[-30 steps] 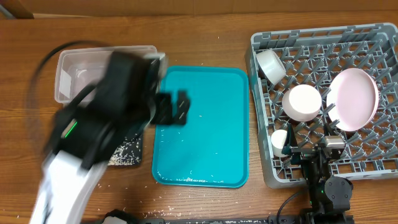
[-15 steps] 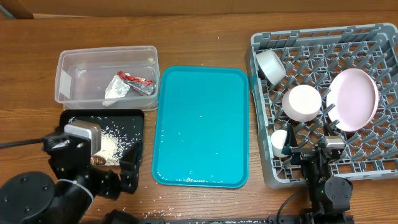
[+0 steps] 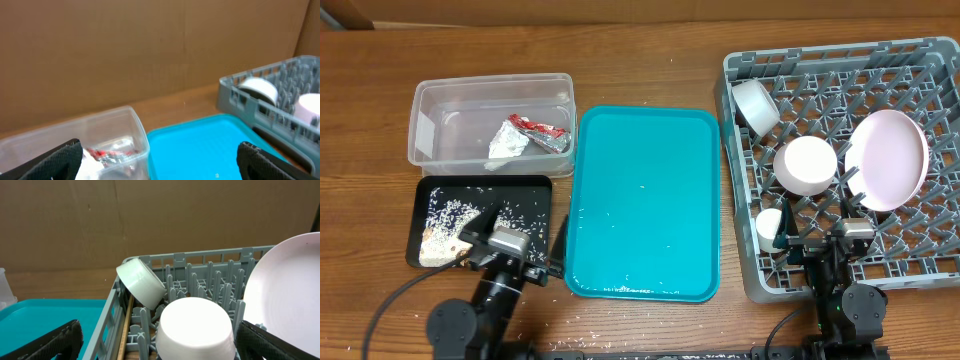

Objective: Sort waste into correct bins and load items into the dishwasher

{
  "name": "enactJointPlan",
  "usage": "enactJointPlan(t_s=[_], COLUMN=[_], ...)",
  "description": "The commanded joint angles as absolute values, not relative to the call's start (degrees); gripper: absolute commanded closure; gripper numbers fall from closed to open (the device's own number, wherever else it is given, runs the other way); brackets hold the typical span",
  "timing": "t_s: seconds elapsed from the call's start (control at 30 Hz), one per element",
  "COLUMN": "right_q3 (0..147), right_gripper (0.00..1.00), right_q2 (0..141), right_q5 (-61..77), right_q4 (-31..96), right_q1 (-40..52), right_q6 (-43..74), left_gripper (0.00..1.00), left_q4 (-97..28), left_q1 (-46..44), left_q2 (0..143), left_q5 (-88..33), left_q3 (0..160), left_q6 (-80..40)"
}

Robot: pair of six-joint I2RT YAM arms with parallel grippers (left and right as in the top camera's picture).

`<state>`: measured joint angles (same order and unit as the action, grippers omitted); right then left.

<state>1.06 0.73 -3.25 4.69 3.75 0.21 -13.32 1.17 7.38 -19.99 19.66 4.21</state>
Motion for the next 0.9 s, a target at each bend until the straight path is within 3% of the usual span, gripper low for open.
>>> enactJointPlan(t_s=[0.0, 0.27, 0.87], right_q3=[0.4, 0.4, 0.4], right_gripper=[0.00, 0.00, 0.00], right_q2=[0.3, 0.3, 0.3], right_q5=[-3.4, -3.4, -3.4], right_q4=[4.4, 4.4, 4.4], right_q1=[3.5, 3.5, 3.5], right_q6=[0.2, 0.2, 0.2], left_gripper=[0.00, 0.00, 0.00], left_q4=[-10.2, -3.4, -2.7], left_q1=[1.5, 2.7, 2.7], left_q2=[0.8, 0.2, 0.3], left_q5=[-21.6, -18.9, -18.9], left_q3=[11.6, 0.6, 0.3], left_q6=[3.6, 3.6, 3.7])
